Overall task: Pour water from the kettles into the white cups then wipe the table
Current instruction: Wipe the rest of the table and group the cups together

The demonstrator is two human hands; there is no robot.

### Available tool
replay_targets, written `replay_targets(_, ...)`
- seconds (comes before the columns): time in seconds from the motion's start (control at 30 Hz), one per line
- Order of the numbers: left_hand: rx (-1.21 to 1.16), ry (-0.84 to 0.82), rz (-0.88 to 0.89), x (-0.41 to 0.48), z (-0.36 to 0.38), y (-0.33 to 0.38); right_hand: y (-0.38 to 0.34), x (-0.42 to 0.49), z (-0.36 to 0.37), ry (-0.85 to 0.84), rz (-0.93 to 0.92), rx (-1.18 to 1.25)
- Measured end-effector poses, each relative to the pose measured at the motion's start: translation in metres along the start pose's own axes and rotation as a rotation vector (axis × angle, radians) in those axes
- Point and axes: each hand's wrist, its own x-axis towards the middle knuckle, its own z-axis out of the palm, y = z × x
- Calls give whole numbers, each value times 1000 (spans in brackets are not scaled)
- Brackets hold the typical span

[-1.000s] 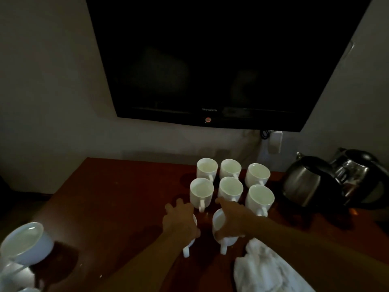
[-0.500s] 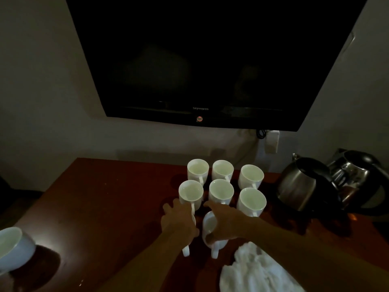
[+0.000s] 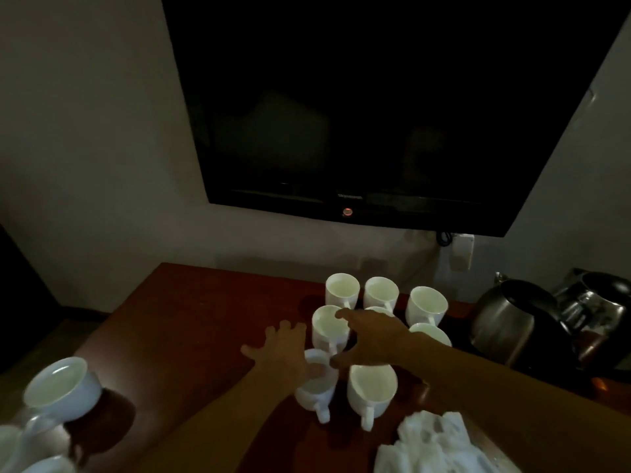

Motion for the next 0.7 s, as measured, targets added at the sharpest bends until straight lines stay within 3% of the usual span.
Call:
replay_targets(0.17, 19, 150, -94, -24, -49, -72, -62, 23, 2, -9, -94, -8)
replay_targets(0.43, -24, 228, -258, -59, -95, -230, -203, 49, 32, -29, -193, 6)
replay_targets(0.7, -55, 214, -169, -75, -95, -338, -320, 60, 83, -91, -129, 100)
